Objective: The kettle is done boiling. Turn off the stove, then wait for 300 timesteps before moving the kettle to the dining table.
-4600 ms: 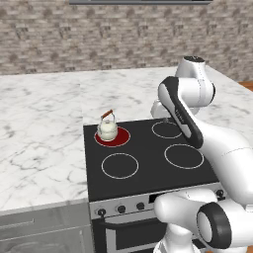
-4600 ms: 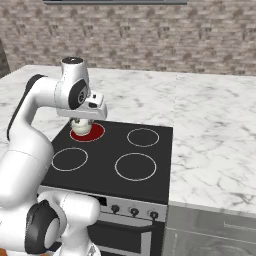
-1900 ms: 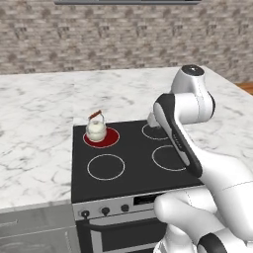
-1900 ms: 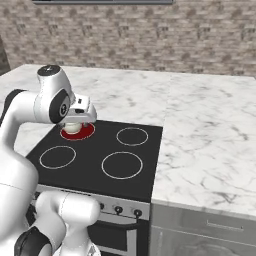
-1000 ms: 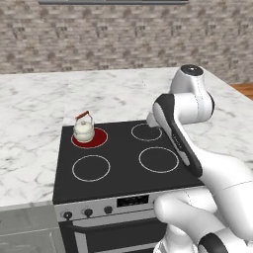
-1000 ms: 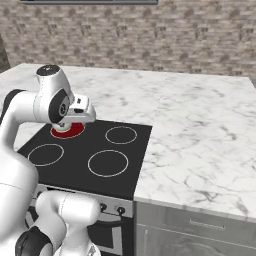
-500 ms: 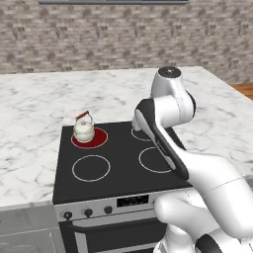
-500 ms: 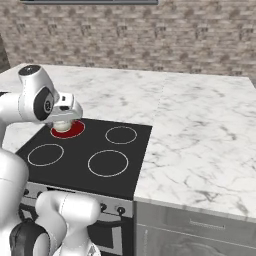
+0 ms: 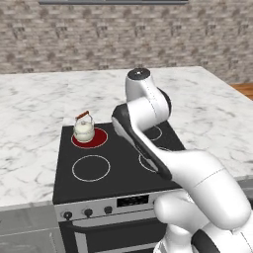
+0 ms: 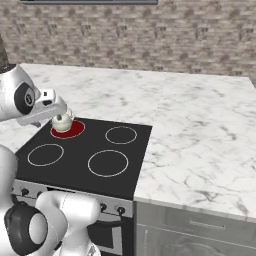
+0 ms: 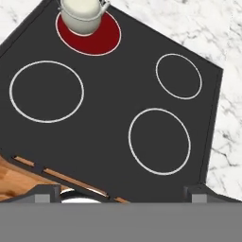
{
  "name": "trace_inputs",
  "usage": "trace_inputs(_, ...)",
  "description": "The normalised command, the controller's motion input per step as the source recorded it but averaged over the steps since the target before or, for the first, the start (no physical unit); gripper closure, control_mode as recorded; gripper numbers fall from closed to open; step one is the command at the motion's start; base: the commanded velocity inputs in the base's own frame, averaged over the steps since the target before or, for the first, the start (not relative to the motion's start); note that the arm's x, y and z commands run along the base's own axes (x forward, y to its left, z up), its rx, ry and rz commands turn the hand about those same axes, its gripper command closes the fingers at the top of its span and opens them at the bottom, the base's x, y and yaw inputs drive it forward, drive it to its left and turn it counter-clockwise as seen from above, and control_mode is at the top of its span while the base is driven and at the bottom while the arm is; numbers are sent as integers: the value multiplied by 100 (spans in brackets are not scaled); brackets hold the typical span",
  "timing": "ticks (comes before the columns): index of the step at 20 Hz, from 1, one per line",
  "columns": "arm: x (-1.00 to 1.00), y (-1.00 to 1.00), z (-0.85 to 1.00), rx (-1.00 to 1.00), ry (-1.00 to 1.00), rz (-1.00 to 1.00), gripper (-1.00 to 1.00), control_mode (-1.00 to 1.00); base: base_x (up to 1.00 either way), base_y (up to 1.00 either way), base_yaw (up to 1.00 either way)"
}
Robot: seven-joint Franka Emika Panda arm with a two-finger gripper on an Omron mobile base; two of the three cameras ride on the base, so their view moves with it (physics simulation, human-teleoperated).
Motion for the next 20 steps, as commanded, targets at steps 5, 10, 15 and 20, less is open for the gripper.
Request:
trace_inputs(5, -8, 38, 0, -18, 0, 12, -100, -100, 0, 0, 0)
trace_inputs(10, -23, 27, 0, -19, -4, 13, -100, -100, 0, 0, 0)
trace_inputs(15, -39, 21, -1, -20, -10, 12, -100, -100, 0, 0, 0)
trace_inputs(20, -49, 15, -3, -18, -11, 10, -100, -100, 0, 0, 0)
